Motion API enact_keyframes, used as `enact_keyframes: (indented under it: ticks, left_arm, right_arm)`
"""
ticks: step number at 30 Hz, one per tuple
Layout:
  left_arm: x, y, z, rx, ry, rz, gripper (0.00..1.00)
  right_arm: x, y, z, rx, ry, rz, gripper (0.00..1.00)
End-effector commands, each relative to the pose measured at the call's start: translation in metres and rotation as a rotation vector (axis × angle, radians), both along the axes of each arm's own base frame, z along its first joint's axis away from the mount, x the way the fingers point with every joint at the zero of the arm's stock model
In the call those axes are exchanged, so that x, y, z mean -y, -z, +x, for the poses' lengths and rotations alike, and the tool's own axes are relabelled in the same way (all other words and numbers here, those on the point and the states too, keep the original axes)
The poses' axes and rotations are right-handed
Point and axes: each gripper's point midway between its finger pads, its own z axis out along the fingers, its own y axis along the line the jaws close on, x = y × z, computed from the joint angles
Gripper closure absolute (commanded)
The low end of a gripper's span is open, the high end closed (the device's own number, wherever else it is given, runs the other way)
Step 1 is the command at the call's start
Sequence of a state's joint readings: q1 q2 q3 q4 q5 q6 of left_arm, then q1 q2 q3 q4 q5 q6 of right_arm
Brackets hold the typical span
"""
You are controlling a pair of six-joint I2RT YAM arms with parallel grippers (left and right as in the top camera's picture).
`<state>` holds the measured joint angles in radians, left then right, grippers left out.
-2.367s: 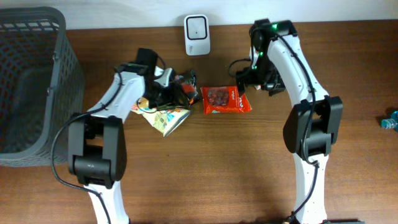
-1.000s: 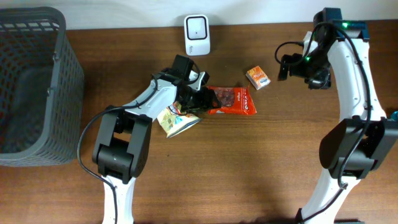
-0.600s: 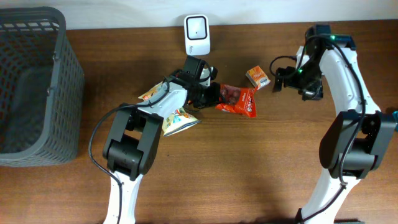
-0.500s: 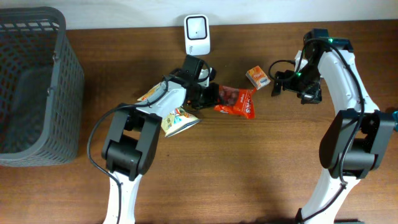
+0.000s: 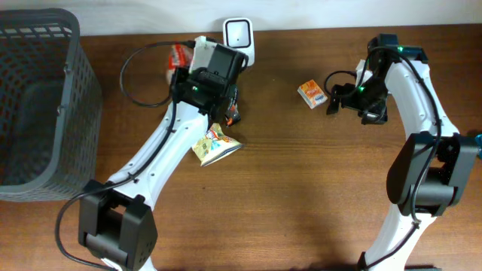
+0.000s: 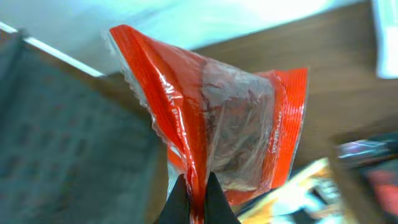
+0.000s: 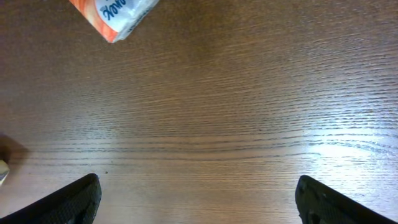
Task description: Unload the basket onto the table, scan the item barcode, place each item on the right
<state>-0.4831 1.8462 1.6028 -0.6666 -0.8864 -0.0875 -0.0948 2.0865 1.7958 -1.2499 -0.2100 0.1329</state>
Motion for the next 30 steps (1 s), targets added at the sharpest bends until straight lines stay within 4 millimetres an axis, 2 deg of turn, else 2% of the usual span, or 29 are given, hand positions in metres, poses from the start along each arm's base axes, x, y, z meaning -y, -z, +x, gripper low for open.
enact_keyframes:
  ticks: [1, 4, 6, 8, 9, 11, 13, 14, 15, 16, 18, 20, 21, 23, 24, 25, 26, 28, 30]
  left_arm:
    - [-0.02, 0.006, -0.01, -0.075, -0.055, 0.186, 1.0]
    - [-0.001, 0.052, -0.016, -0.188, -0.02, 0.213, 1.0]
    - [0.022, 0.083, -0.019, -0.241, 0.027, 0.227, 1.0]
    - [0.055, 0.114, -0.028, -0.329, 0.126, 0.152, 1.0]
    - [0.078, 0.131, -0.036, -0.39, 0.199, 0.065, 0.99]
    - [0.119, 0.151, -0.053, -0.483, 0.321, -0.1, 0.92]
    - [0.146, 0.161, -0.068, -0.552, 0.403, -0.211, 0.84]
    - [0.158, 0.163, -0.074, -0.581, 0.438, -0.266, 0.76]
    - [0.167, 0.16, -0.076, -0.597, 0.463, -0.316, 0.53]
    - [0.172, 0.154, -0.075, -0.606, 0.479, -0.354, 0.35]
    - [0.177, 0.128, -0.07, -0.62, 0.496, -0.431, 0.3]
    - [0.163, 0.086, -0.056, -0.593, 0.447, -0.494, 0.31]
    - [0.143, 0.061, -0.042, -0.554, 0.377, -0.537, 0.33]
    - [0.098, 0.037, -0.019, -0.484, 0.241, -0.59, 0.32]
    - [0.07, 0.034, -0.009, -0.463, 0.183, -0.605, 0.35]
    - [0.027, 0.039, 0.002, -0.452, 0.089, -0.622, 0.38]
    - [-0.004, 0.047, 0.005, -0.448, -0.01, -0.65, 0.41]
    - [-0.031, 0.059, 0.005, -0.458, -0.092, -0.667, 0.39]
    - [-0.045, 0.078, 0.005, -0.497, -0.14, -0.665, 0.32]
  right_arm:
    - [-0.006, 0.0, -0.001, -0.002, 0.003, 0.027, 0.01]
    - [-0.006, 0.0, -0.002, -0.004, 0.003, 0.027, 0.01]
    - [-0.006, 0.0, -0.002, -0.007, 0.003, 0.027, 0.01]
    - [-0.006, 0.0, -0.002, -0.007, 0.003, 0.027, 0.01]
    - [-0.006, 0.0, -0.003, -0.01, 0.003, 0.027, 0.01]
    - [-0.006, 0.0, -0.003, -0.011, 0.003, 0.028, 0.01]
    - [-0.006, 0.0, -0.003, -0.011, 0.003, 0.028, 0.01]
    - [-0.006, 0.0, -0.003, -0.012, 0.003, 0.029, 0.01]
    - [-0.008, 0.0, -0.004, -0.012, 0.003, 0.043, 0.01]
    - [-0.013, -0.002, -0.003, -0.01, 0.002, 0.073, 0.01]
    - [-0.022, -0.004, -0.003, -0.006, 0.0, 0.124, 0.01]
    - [-0.037, -0.01, -0.001, 0.004, -0.009, 0.214, 0.01]
    - [-0.049, -0.015, -0.001, 0.017, -0.038, 0.274, 0.01]
    - [-0.067, -0.02, 0.0, 0.027, -0.068, 0.334, 0.01]
    - [-0.079, -0.022, 0.0, 0.032, -0.09, 0.359, 0.01]
    - [-0.1, -0.026, 0.0, 0.045, -0.134, 0.391, 0.01]
    - [-0.119, -0.028, 0.001, 0.061, -0.175, 0.411, 0.01]
    - [-0.152, -0.031, 0.004, 0.106, -0.259, 0.429, 0.01]
    - [-0.196, -0.036, 0.013, 0.166, -0.292, 0.45, 0.01]
